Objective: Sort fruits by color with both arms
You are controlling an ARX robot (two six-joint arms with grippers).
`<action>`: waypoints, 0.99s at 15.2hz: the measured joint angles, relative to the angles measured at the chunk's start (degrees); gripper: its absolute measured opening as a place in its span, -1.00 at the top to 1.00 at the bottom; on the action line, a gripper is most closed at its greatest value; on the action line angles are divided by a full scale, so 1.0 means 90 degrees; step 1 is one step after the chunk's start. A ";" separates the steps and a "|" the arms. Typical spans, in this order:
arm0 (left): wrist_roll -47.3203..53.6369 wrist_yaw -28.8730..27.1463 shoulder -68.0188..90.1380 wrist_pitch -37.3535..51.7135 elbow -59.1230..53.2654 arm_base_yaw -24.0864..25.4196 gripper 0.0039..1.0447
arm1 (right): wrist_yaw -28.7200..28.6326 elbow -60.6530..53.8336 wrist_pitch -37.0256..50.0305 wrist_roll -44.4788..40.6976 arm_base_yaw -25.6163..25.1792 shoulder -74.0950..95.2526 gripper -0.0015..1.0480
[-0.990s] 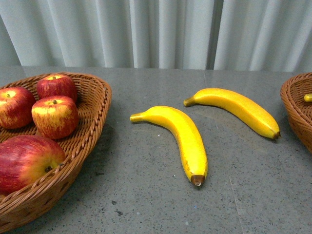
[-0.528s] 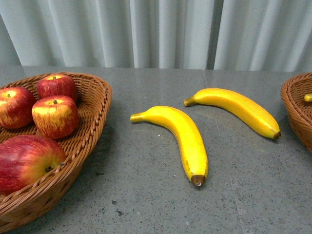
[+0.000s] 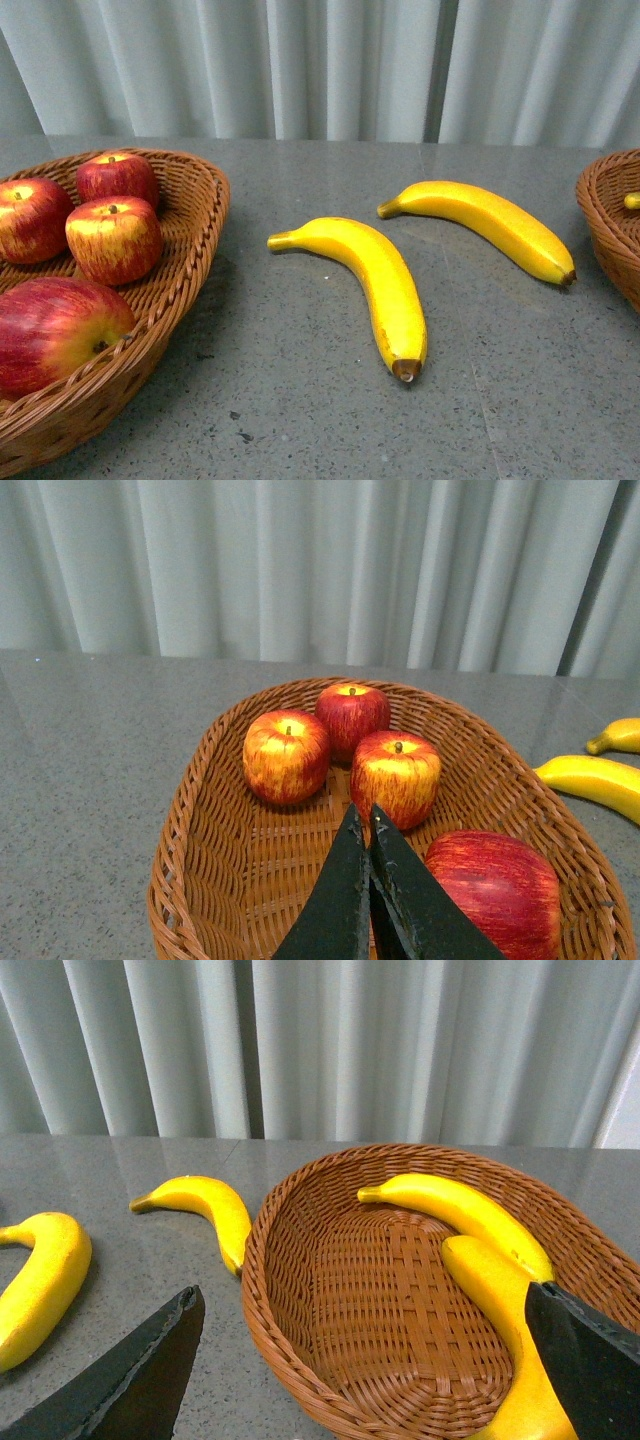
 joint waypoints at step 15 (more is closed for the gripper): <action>0.0017 0.0000 -0.1299 -0.1394 0.0005 0.0005 -0.10 | 0.0000 0.0000 0.0002 0.0000 0.0000 0.0000 -0.87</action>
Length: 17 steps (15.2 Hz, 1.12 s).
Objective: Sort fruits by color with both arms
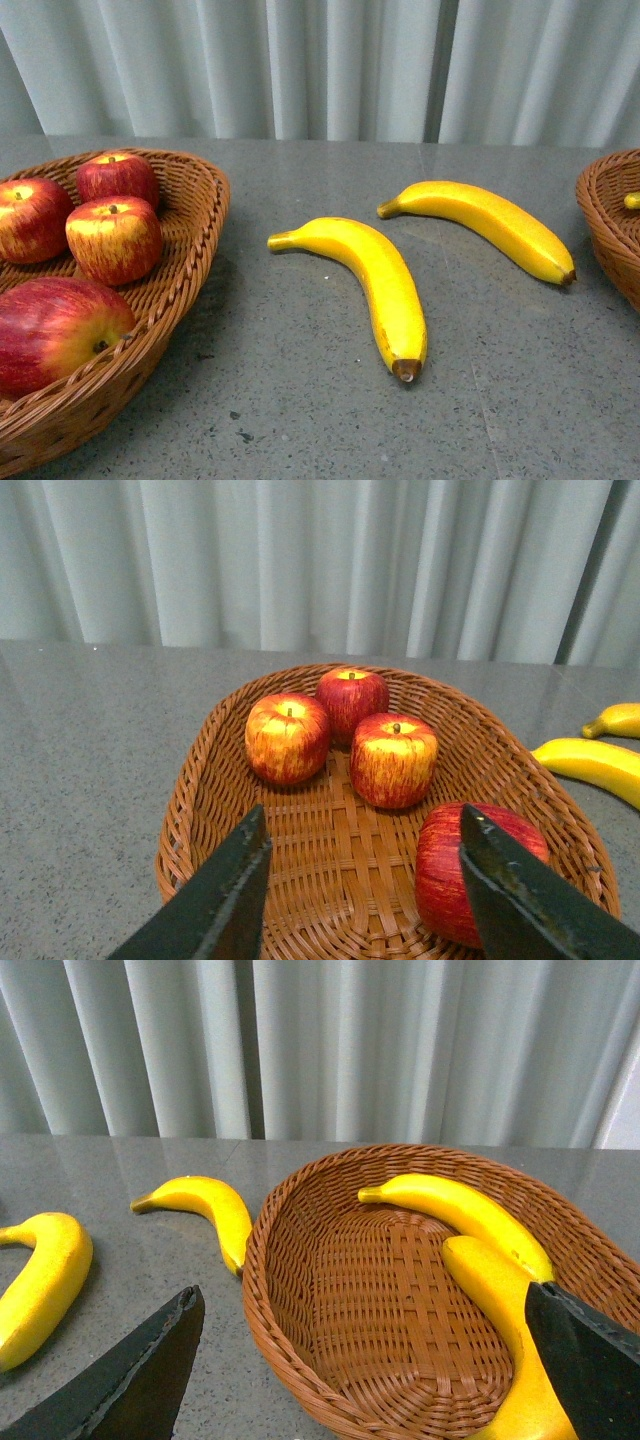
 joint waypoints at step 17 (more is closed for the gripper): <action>0.0005 0.0000 0.0000 0.0000 0.0000 0.0000 -0.88 | -0.0335 0.1277 0.2667 0.0916 0.0437 0.3441 -0.87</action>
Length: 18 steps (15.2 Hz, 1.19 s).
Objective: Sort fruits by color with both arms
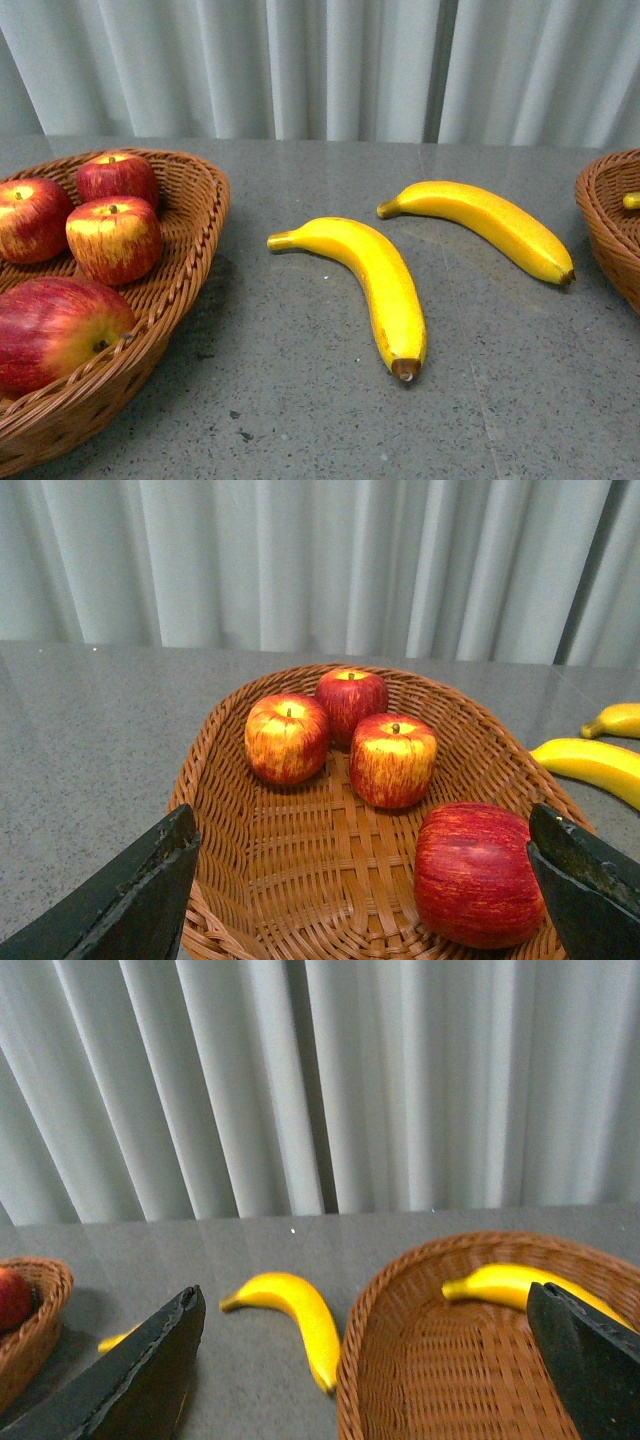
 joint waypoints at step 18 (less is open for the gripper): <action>0.0000 0.0000 0.0000 0.0000 0.0000 0.0000 -0.88 | 0.0389 0.5644 -0.1542 -0.0087 0.3143 0.7031 -0.87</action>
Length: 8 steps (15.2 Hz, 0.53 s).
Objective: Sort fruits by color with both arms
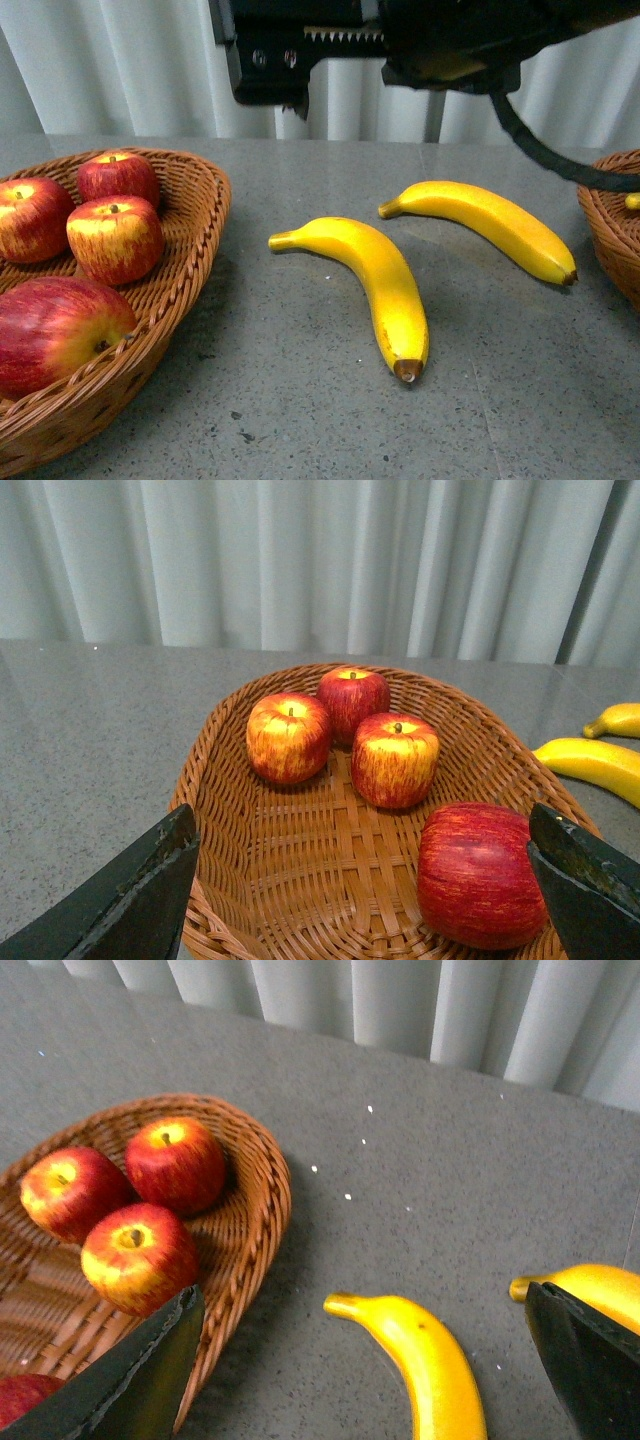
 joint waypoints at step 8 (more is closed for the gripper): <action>0.0000 -0.0007 0.0000 0.0002 0.0000 0.0000 -0.88 | 0.0078 -0.0080 -0.1338 -0.0510 -0.0231 0.1243 -0.87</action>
